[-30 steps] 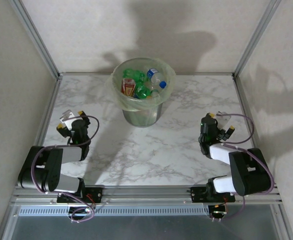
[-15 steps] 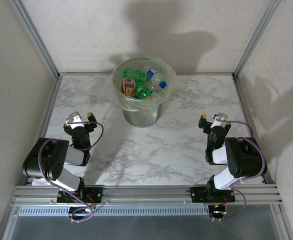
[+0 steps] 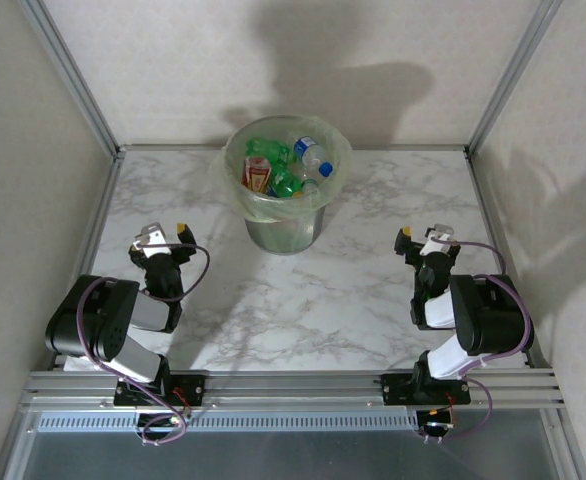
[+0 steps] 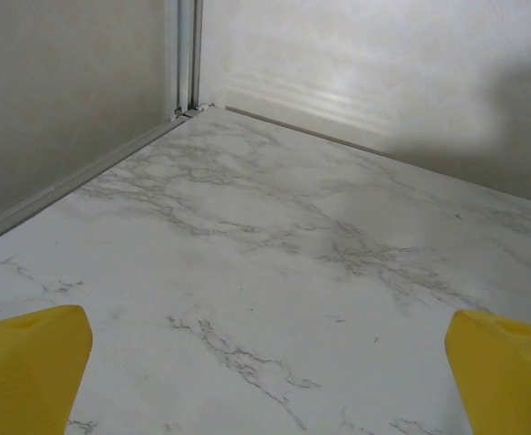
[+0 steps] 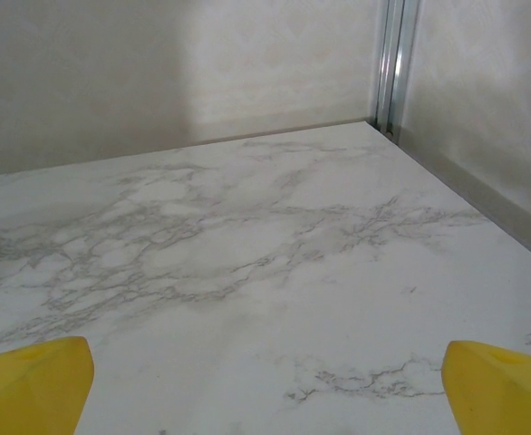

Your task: Put the plastic bottles in the bin

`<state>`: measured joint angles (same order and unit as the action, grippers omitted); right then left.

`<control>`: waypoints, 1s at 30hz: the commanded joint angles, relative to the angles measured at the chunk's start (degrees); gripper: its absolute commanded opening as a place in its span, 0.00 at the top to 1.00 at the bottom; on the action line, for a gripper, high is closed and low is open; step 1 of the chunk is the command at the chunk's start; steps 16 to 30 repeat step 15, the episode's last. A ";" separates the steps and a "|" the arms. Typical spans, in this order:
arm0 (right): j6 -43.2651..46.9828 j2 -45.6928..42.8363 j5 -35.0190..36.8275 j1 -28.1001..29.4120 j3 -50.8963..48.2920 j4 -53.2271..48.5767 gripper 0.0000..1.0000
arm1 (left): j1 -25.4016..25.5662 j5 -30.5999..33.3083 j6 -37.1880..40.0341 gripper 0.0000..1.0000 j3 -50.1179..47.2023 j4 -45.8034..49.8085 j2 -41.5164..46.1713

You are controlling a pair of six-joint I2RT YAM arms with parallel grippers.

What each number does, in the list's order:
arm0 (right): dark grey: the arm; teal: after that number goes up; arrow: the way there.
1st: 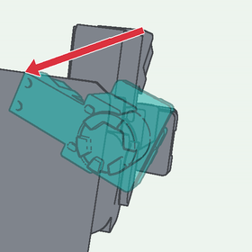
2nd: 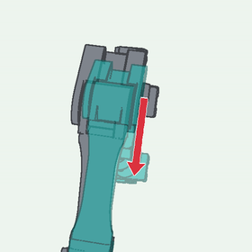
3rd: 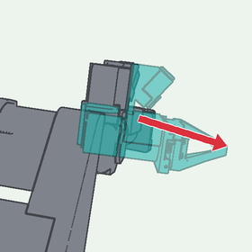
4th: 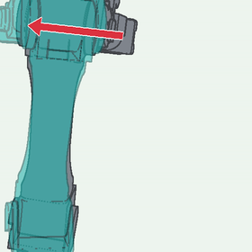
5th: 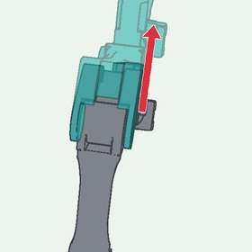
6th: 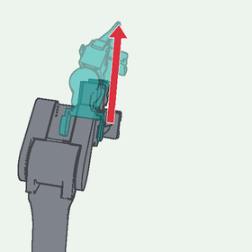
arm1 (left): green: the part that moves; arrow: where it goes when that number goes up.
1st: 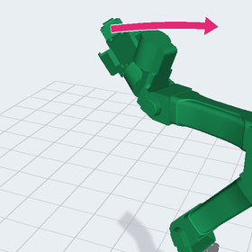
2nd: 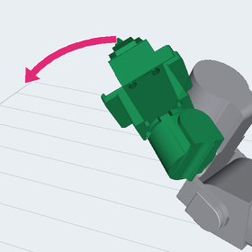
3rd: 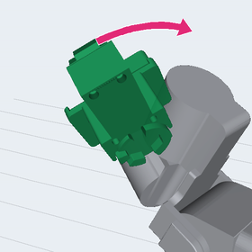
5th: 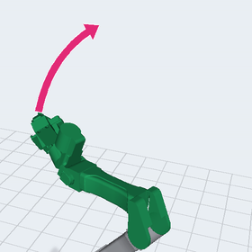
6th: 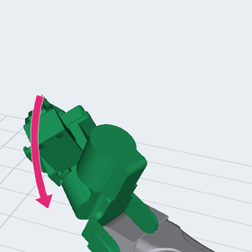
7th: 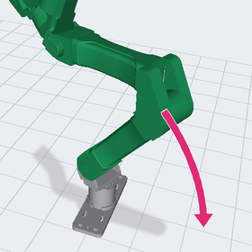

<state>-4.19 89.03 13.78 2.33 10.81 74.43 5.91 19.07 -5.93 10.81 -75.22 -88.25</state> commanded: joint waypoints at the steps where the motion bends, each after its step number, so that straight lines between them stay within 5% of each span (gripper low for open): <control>1: 0.67 -0.26 -0.15 -0.22 0.18 2.83 0.01 | -0.11 0.19 0.66 0.01 0.78 -2.07 -0.27; 10: 1.30 -0.16 -5.72 -1.31 1.67 -0.07 0.01 | -0.11 0.09 0.66 0.01 0.90 -1.83 -0.35; 30: 1.90 -0.18 -6.22 -1.26 0.97 1.21 0.01 | -0.11 0.09 0.66 0.01 0.84 -1.98 -0.29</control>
